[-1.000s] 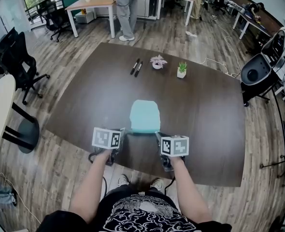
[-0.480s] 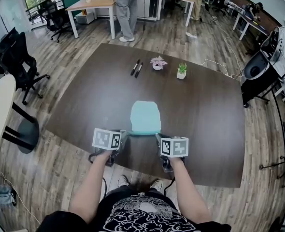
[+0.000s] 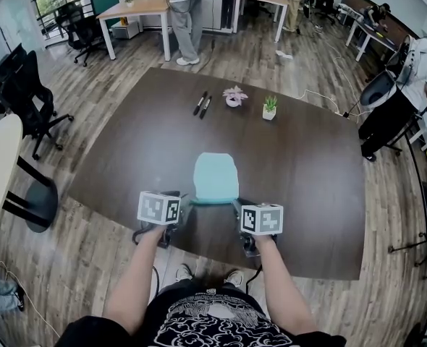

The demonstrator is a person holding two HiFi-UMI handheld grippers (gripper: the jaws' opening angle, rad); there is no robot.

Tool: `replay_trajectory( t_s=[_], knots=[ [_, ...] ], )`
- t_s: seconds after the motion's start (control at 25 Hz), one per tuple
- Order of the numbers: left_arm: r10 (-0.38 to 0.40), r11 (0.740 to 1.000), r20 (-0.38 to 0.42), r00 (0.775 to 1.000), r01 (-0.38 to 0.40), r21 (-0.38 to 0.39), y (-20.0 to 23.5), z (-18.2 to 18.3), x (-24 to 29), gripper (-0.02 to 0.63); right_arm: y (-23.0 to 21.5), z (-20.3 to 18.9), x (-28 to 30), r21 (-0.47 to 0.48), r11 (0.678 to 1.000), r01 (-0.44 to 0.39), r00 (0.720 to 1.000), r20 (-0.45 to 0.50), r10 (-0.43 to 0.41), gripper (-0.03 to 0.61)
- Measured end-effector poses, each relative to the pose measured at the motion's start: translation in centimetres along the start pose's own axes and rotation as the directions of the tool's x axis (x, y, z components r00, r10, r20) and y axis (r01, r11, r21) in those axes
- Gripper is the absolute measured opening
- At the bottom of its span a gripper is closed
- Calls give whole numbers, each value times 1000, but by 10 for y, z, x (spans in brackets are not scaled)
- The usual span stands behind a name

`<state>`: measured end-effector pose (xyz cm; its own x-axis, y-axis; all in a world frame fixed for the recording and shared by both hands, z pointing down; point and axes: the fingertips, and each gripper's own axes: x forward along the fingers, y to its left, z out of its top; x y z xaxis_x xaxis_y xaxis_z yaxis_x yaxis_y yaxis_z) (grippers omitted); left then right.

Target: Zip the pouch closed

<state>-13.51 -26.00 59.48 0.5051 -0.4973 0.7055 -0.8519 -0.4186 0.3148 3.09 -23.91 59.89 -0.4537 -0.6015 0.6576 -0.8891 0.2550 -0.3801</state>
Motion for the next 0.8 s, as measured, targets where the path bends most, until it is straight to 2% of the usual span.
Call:
replay_trajectory(
  t_s=[0.8],
  knots=[
    [-56, 993, 168, 984, 37, 115, -34, 91, -31, 143, 10, 81, -42, -95, 995, 17, 986, 165, -1, 49]
  ],
)
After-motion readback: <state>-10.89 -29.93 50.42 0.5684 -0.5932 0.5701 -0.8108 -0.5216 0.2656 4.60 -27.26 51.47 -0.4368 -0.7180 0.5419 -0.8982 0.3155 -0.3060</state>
